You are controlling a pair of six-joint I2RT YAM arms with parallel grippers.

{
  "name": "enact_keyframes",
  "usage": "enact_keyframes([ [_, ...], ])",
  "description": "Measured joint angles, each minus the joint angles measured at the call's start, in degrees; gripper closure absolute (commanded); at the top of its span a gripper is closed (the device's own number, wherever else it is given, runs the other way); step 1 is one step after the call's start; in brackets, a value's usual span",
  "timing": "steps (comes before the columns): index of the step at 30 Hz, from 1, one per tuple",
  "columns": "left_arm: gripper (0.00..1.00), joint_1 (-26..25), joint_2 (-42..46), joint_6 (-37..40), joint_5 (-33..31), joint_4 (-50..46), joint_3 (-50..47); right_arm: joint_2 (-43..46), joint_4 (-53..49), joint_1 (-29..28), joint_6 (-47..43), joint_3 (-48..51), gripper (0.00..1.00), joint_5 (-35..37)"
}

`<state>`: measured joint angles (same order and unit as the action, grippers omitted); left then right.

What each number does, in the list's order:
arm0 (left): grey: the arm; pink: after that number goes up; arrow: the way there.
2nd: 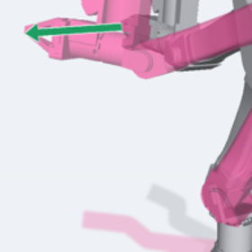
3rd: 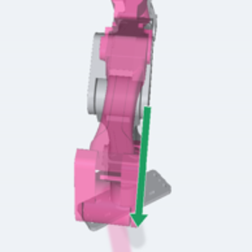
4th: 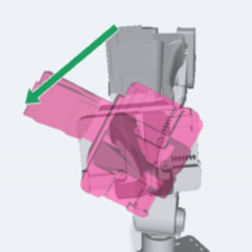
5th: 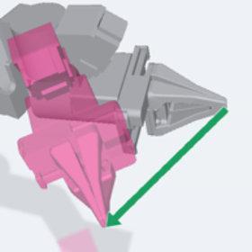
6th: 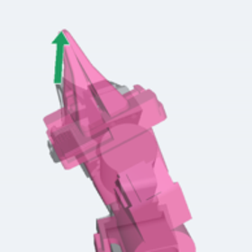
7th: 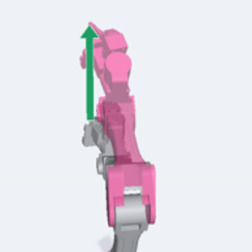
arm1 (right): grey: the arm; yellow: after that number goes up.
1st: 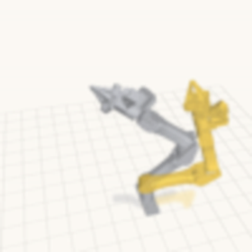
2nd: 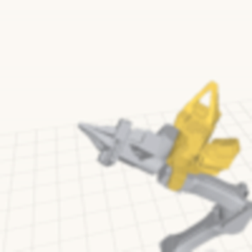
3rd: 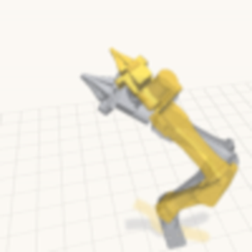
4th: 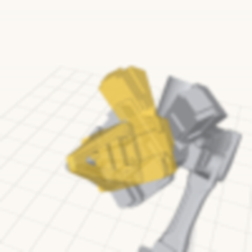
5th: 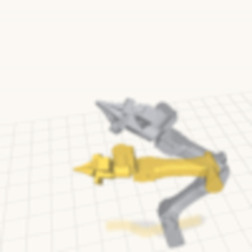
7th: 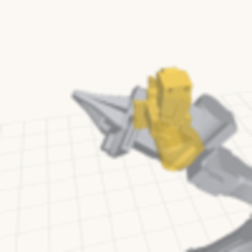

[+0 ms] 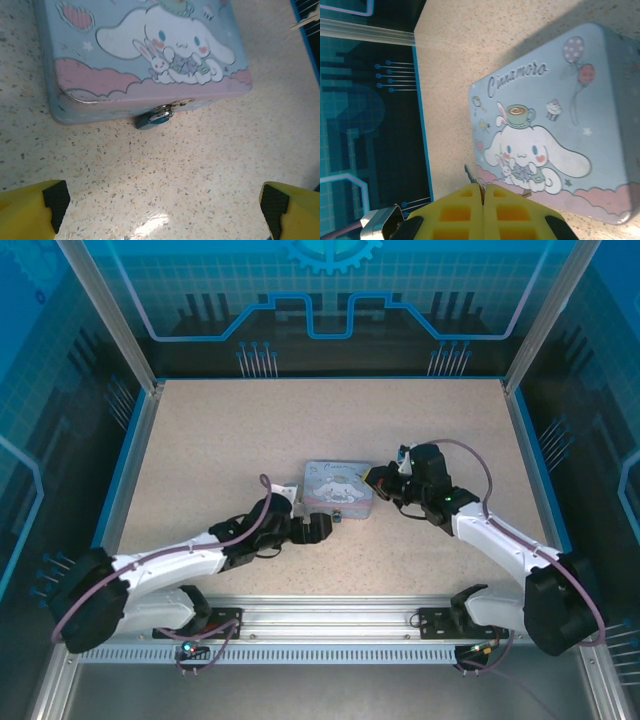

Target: Unlock the padlock with the key

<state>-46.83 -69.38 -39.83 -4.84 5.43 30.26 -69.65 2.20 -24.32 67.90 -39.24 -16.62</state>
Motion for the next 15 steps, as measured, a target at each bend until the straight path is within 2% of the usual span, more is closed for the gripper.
enact_keyframes([
  [10,0.01,-0.5,-13.73,0.87,2.69,9.7,2.89,-1.01,2.38,0.0,-0.04,1.73,1.0,0.15],
  [15,0.01,-0.55,-18.38,1.03,3.15,13.97,4.35,-5.7,3.85,0.0,0.0,2.19,1.0,0.13],
])
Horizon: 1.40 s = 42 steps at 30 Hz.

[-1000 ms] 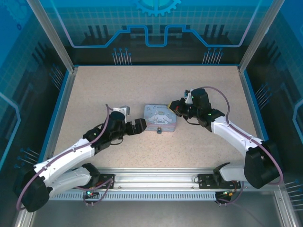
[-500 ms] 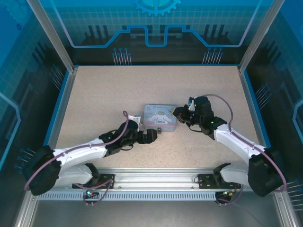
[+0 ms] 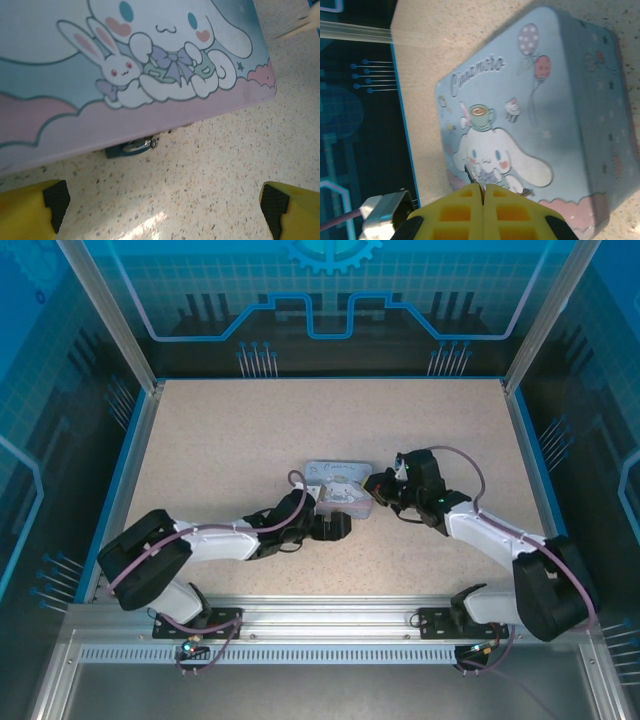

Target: Unlock the padlock with the key

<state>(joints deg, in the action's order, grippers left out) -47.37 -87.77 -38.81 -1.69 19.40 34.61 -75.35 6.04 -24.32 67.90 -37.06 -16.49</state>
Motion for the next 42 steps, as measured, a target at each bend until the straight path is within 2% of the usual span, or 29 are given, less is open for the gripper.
enact_keyframes([
  [14,0.01,2.12,-7.19,0.44,0.07,8.26,0.87,-11.32,3.91,0.0,1.09,-4.48,1.0,1.51],
  [20,0.01,2.99,-8.85,2.95,1.09,8.04,3.34,-15.37,6.4,0.0,1.36,-7.48,1.0,1.77],
  [26,0.01,3.02,-10.38,6.01,2.23,8.61,4.66,-17.7,8.72,0.42,1.55,-8.61,1.0,0.7],
  [42,0.01,2.95,-13.57,6.34,3.72,13.09,5.22,-18.86,9.9,2.73,1.53,-9.11,1.0,-2.67],
])
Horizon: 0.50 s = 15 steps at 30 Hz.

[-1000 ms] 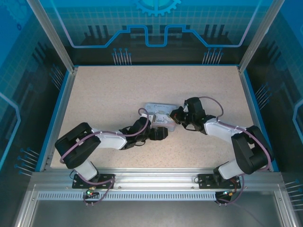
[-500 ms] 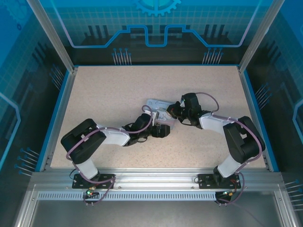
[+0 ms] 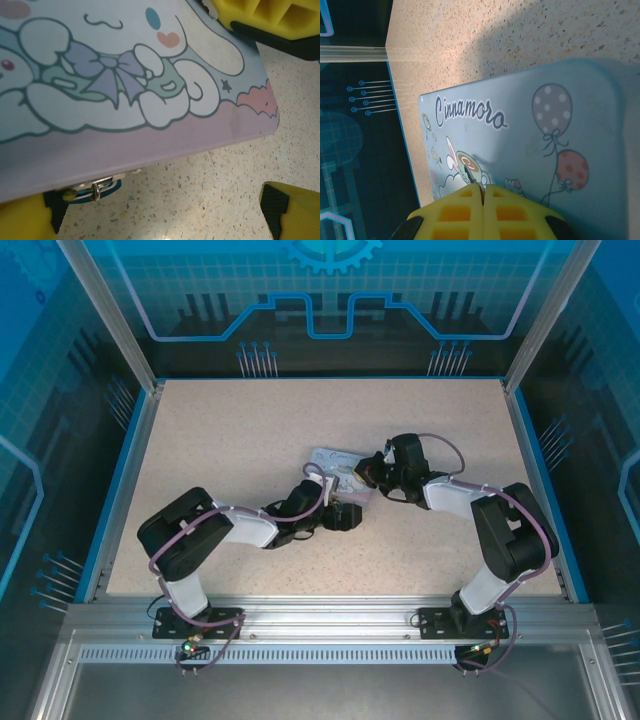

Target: Unlock the padlock with the key

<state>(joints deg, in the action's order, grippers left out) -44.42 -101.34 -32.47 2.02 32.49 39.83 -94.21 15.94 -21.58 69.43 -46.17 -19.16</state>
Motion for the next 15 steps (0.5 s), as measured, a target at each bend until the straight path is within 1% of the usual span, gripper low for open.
enact_keyframes([
  [8,0.02,-0.04,-0.15,-2.69,2.86,4.11,-0.09,0.0,0.2,0.02,0.0,0.09,1.0,0.02],
  [15,0.02,-0.04,-0.22,-5.38,3.43,7.37,-0.22,0.0,0.2,0.22,-0.02,0.09,1.0,0.04],
])
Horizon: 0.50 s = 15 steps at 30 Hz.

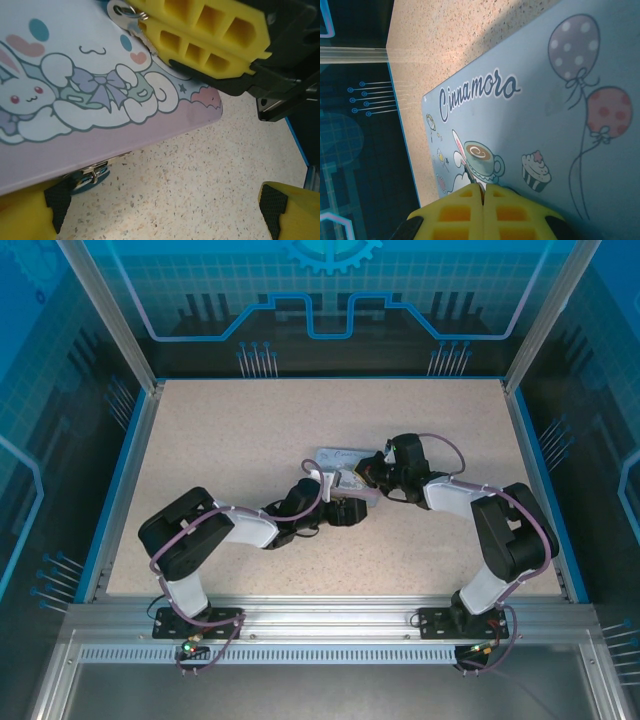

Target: Unlock the padlock with the key

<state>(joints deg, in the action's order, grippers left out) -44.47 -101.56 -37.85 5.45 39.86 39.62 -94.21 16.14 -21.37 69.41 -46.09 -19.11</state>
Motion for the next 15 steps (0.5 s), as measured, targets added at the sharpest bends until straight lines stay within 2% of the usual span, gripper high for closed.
enact_keyframes([
  [8,0.02,0.0,-2.78,-1.53,-0.02,1.62,-0.07,0.0,0.0,0.07,0.0,0.07,1.0,0.0],
  [15,0.01,0.0,-1.33,-1.86,-0.31,1.25,-1.49,0.04,0.09,0.42,0.0,0.26,1.0,-0.46],
])
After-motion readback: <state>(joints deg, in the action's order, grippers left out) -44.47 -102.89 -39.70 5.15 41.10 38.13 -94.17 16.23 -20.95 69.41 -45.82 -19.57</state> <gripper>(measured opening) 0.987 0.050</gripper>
